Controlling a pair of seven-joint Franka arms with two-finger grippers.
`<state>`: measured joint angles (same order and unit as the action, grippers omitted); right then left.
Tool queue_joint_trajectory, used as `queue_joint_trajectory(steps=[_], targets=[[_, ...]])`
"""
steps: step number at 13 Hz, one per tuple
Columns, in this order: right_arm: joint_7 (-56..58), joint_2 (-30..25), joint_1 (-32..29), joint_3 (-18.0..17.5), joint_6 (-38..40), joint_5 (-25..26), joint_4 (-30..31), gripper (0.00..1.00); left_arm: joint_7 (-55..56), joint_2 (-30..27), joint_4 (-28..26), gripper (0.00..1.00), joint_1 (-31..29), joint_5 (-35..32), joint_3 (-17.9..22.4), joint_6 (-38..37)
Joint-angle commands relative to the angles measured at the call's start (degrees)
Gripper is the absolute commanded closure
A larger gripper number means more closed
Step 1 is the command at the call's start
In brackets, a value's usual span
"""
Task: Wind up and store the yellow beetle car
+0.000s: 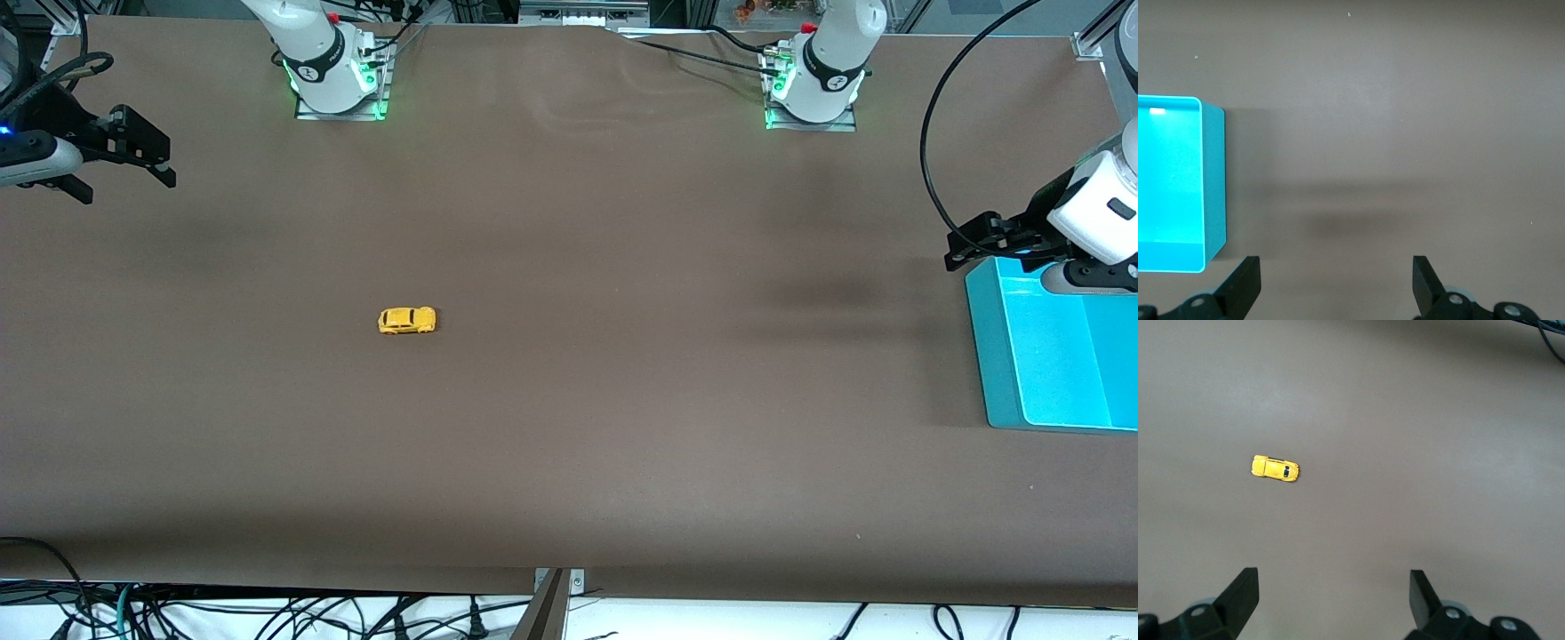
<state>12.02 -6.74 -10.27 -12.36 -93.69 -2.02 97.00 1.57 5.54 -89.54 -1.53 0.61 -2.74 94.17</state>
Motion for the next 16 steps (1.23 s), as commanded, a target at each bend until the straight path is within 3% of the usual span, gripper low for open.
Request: queue_joint_trajectory(steps=[1,16], targets=[[-0.8,-2.0,-0.1,-0.2,0.5,0.2,2.2,0.00,0.2,0.6,1.6,0.00,-0.3,1.1,-0.2,-0.5],[-1.4,-3.7,-0.2,-0.6,-0.3,0.0,6.1,0.00,0.0,0.8,1.6,0.00,-0.4,1.1,-0.2,-0.5]])
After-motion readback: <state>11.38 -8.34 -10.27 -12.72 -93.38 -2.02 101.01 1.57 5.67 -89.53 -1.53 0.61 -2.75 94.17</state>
